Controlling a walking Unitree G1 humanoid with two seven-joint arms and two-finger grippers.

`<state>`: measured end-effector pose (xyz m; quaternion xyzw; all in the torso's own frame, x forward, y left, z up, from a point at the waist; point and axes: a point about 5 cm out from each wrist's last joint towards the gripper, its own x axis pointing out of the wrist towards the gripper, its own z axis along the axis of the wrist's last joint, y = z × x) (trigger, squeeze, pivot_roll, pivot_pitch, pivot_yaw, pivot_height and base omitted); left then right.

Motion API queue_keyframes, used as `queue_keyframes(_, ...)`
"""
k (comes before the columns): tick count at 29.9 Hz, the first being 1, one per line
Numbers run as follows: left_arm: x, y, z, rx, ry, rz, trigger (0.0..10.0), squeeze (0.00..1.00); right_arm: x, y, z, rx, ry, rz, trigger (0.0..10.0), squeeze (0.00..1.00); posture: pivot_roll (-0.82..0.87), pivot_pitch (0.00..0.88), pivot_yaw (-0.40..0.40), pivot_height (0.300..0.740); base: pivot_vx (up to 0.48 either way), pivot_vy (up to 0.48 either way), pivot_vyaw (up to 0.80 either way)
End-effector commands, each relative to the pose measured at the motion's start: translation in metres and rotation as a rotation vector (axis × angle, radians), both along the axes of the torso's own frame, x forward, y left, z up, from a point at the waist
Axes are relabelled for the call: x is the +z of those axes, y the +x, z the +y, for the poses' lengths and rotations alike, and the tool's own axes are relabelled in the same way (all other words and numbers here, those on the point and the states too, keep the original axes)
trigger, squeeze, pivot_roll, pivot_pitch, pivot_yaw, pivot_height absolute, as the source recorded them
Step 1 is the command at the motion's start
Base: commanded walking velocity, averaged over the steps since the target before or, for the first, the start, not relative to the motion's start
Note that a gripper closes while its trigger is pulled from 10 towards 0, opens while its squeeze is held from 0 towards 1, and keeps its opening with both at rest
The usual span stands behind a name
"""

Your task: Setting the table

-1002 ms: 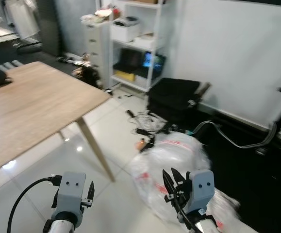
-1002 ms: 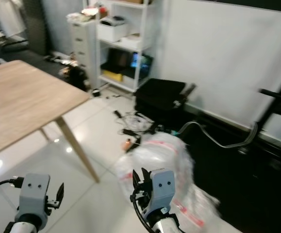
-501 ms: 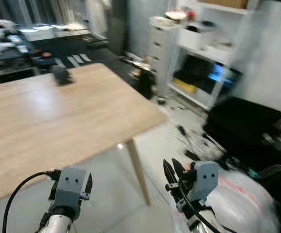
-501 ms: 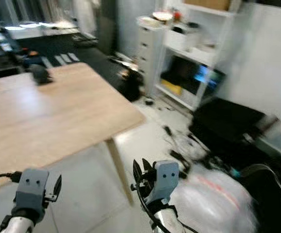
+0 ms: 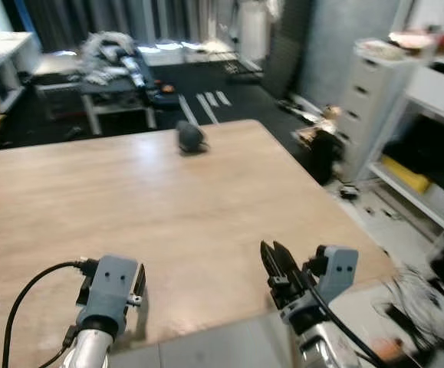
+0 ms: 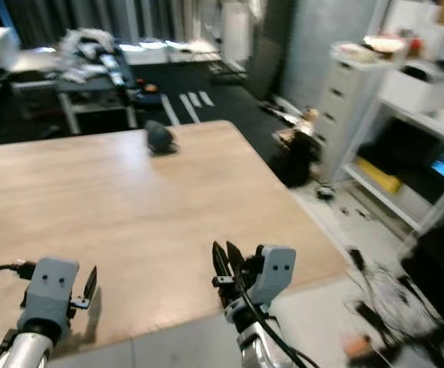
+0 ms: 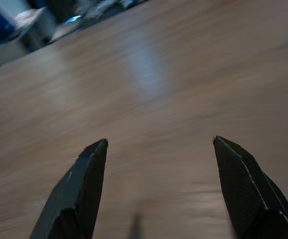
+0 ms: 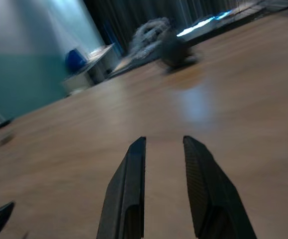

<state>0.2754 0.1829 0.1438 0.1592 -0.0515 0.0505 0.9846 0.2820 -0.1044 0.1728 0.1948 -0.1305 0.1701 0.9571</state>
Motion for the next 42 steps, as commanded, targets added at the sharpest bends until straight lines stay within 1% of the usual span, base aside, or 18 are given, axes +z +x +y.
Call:
queue_keyframes(1,-0.0072,-0.0018,0.0012,0.009,-0.001,0.027,10.0,0.0,-0.003,-0.0009,0.0037,0.019,0.04,0.026,10.0,0.0,0.06,0.137,0.085,0.74,0.428,0.0,0.0)
queue_keyframes(4,-0.0079,-0.0021,0.0014,0.014,-0.002,0.032,10.0,0.0,-0.0013,0.0014,0.0017,0.021,0.072,0.034,10.0,0.0,0.06,0.133,0.084,0.74,0.121,0.0,0.0)
queue_keyframes(12,-0.0081,-0.0015,0.0007,0.012,-0.004,0.028,10.0,0.0,-0.0002,0.0017,0.0002,0.029,0.072,0.031,10.0,0.0,0.06,0.132,0.084,0.74,0.032,0.0,0.0)
queue_keyframes(32,-0.0091,-0.0022,0.0021,0.025,-0.016,0.028,10.0,0.0,0.0009,0.0011,0.0038,0.045,0.045,0.026,10.0,0.0,0.06,0.141,0.084,0.74,0.456,0.0,0.0)
queue_keyframes(35,-0.0083,-0.0027,-0.0008,0.003,-0.013,0.023,10.0,0.0,0.0006,0.0009,0.0029,0.04,0.042,0.027,10.0,0.0,0.06,0.142,0.084,0.74,0.0,0.0,0.0)
queue_keyframes(42,-0.0102,-0.0042,-0.0025,-0.005,-0.02,0.034,10.0,0.0,0.0006,0.0006,0.0017,0.035,0.043,0.027,10.0,0.0,0.06,0.146,0.084,0.74,0.0,0.0,0.0)
